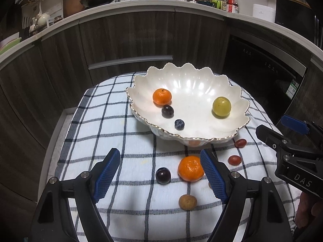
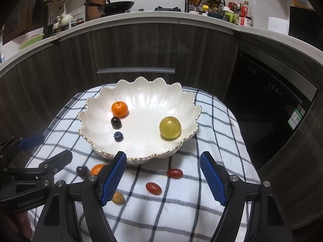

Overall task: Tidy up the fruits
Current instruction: 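Withdraw both open tools from the bowl toward the loose fruits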

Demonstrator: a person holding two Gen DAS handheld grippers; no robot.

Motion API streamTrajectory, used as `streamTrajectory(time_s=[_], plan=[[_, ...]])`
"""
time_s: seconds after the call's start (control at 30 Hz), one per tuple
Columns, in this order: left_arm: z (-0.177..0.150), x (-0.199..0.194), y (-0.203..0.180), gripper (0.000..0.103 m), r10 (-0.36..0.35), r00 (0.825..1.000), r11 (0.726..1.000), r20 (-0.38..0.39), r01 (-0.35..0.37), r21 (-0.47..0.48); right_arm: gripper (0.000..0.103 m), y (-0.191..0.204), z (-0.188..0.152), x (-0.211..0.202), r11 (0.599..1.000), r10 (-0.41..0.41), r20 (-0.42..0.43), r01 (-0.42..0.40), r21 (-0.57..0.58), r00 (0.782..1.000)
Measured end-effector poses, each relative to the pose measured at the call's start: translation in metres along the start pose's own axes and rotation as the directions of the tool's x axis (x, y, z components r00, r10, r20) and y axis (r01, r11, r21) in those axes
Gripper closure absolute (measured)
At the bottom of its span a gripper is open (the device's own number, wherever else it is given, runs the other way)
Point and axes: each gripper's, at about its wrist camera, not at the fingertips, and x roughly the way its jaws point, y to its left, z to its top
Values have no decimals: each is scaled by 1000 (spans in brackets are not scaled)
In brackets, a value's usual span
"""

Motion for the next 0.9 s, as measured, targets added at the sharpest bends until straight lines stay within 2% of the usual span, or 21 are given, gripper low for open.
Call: streamTrajectory(time_s=[0.9], plan=[[-49,-4,-19,22,62,998,998,22,-63,29,27,2,-41,10,996,52,-28,-54,-74,998]])
